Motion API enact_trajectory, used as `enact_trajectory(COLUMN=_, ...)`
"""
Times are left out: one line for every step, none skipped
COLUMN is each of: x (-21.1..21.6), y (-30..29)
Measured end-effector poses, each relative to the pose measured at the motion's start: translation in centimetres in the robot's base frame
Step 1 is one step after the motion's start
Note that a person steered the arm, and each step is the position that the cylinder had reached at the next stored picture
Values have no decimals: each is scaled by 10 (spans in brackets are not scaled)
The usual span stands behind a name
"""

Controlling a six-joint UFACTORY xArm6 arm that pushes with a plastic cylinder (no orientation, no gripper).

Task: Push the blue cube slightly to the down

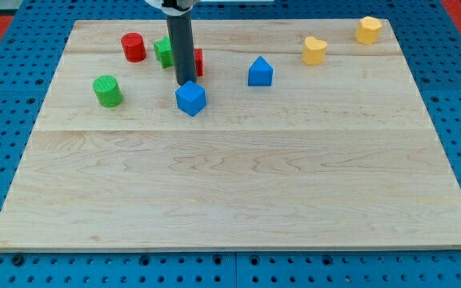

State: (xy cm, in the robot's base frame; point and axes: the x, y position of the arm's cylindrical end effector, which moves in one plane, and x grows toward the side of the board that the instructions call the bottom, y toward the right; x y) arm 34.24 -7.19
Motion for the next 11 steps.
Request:
enact_trajectory(x=0, y=-9)
enact_trajectory(x=0, y=-26)
enact_trajectory(x=0, y=-42)
enact_trajectory(x=0, y=-48)
enact_trajectory(x=0, y=-48)
enact_trajectory(x=0, y=-49)
enact_trajectory(x=0, y=-49)
enact_trajectory(x=0, y=-52)
enact_trajectory(x=0, y=-53)
enact_trajectory(x=1, y=-40)
enact_trajectory(x=18, y=-9)
